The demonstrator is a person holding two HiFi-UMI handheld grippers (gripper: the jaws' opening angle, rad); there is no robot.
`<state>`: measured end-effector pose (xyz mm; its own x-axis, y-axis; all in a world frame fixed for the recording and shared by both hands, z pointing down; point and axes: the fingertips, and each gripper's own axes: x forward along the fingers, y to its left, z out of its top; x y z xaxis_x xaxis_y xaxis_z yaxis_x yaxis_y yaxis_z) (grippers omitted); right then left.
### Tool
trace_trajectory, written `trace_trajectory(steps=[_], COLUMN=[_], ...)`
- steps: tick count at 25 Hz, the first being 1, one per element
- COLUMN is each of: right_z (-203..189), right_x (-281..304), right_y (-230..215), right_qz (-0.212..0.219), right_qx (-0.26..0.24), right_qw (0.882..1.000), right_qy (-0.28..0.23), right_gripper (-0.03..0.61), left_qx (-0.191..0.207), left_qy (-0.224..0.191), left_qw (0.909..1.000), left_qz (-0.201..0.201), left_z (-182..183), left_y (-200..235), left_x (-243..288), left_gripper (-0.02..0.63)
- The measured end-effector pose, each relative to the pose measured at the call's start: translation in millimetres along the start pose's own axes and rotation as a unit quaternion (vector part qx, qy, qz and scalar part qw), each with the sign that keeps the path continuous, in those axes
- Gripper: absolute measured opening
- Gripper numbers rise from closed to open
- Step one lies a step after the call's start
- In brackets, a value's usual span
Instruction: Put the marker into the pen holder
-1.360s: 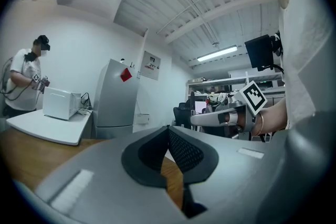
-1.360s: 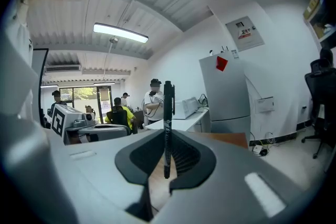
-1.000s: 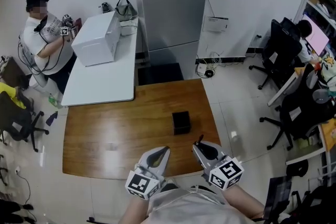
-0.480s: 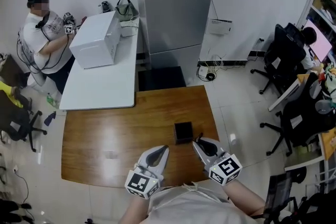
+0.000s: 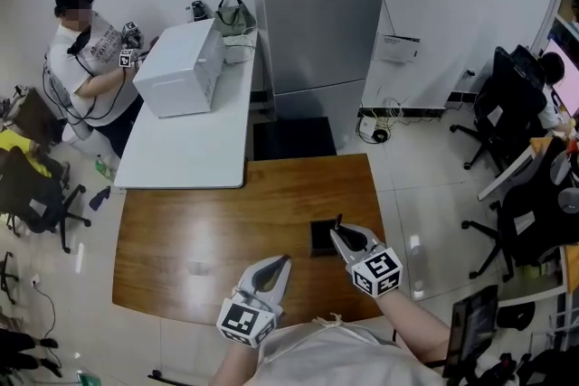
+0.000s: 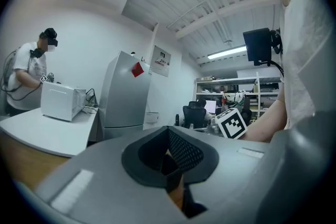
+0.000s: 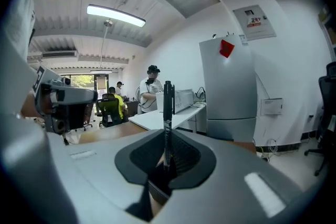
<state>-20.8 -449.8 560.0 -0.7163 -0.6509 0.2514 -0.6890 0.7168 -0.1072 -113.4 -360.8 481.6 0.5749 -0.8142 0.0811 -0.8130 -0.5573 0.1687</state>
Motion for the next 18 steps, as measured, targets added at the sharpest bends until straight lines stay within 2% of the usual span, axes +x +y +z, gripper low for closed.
trace_trajectory(steps=[3,9,16,18], right_z=[-13.3,-49.4,-56.7,-57.6], right_x=[8.8,23.9,27.2,27.0], right_y=[-10.1,-11.9,-16.0,-15.0], right_qz=[-0.007,0.000,-0.002,0.003], right_qx=[0.015,0.003,0.027,0.042], right_qw=[1.000,0.998,0.997,0.996], right_qy=[0.018,0.069,0.072,0.072], right_gripper=[0.035,0.035,0.037,0.094], left_qx=[-0.003,-0.013,-0.024,-0.027], left_qy=[0.004,0.001,0.005,0.003], left_qw=[1.0000,0.9997,0.9995,0.9994], left_qz=[0.006,0.020,0.021,0.020], left_z=[2.4,-1.2,-6.3,-8.3], left_y=[1.5,16.1,17.4,18.4], left_x=[0.9,3.0,7.4,8.1], left_gripper=[0.017,0.017,0.017,0.017])
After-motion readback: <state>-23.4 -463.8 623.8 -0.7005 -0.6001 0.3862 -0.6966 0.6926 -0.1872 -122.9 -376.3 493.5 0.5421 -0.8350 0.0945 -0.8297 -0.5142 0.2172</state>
